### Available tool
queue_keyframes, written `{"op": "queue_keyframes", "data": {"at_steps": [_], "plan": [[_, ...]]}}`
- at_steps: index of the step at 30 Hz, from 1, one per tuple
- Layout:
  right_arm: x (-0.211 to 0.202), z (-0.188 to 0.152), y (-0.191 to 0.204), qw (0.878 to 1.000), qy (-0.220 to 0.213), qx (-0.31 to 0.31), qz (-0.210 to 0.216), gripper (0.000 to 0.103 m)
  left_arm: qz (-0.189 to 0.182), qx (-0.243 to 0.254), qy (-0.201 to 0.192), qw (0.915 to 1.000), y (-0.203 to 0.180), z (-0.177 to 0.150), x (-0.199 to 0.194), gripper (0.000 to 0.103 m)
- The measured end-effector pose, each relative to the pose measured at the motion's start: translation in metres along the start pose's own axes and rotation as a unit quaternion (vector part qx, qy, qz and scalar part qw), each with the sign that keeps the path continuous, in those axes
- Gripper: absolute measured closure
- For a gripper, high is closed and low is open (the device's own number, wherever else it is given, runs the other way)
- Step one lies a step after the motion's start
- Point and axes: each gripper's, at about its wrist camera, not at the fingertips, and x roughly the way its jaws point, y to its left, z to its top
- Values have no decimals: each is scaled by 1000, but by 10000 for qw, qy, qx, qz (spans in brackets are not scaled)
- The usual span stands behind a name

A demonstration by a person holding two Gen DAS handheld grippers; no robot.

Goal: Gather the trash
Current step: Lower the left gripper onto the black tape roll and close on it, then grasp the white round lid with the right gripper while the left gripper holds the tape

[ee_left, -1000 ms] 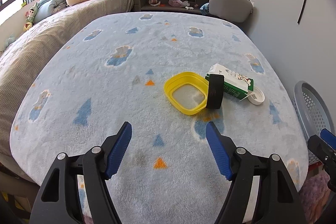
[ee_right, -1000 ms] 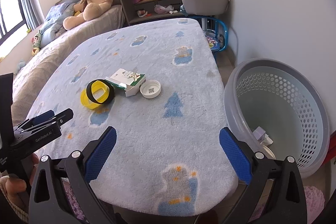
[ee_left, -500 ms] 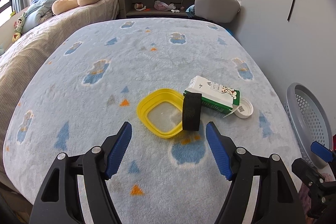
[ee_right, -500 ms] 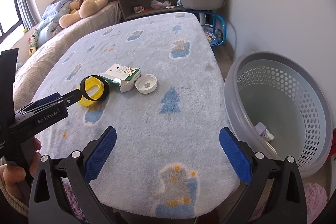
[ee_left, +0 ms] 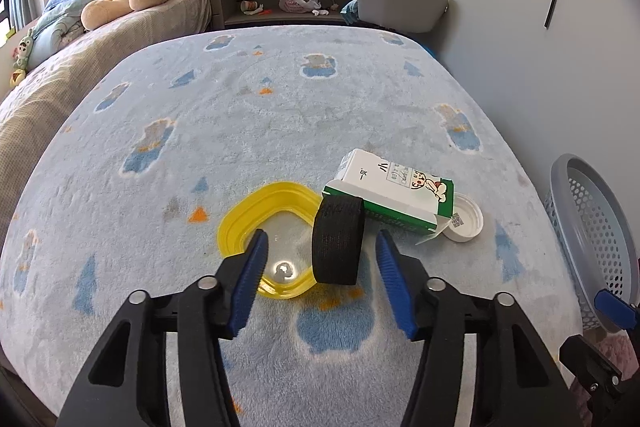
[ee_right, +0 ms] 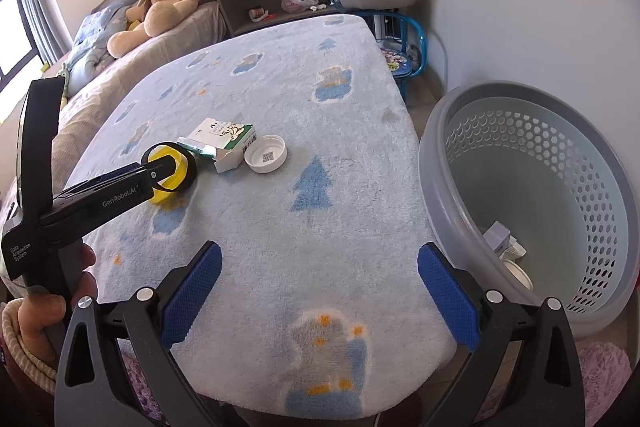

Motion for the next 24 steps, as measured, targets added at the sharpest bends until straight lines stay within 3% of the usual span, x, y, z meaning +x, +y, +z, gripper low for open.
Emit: {"op": "queue_keyframes", "data": {"at_steps": [2,3,13,21,24], "plan": [[0,0,-1,10000,6,7,8,7,-83,6,23,10000,0,0,0,80],[1,0,-1,10000,8,8,11,7,-114,14,36,9999,-1,1,0,85],[7,4,-1,10000,19,5,89,7,-229,-62,-41,9997,5,-11,-25,85],[36,21,14,9993,258,-52,257,7,26,-172,-179,9997,23,-20,-47,85],[50,29,23,9993,270,-216,122,7,50,-238,-219,9995,29,-21,-52,85]]}}
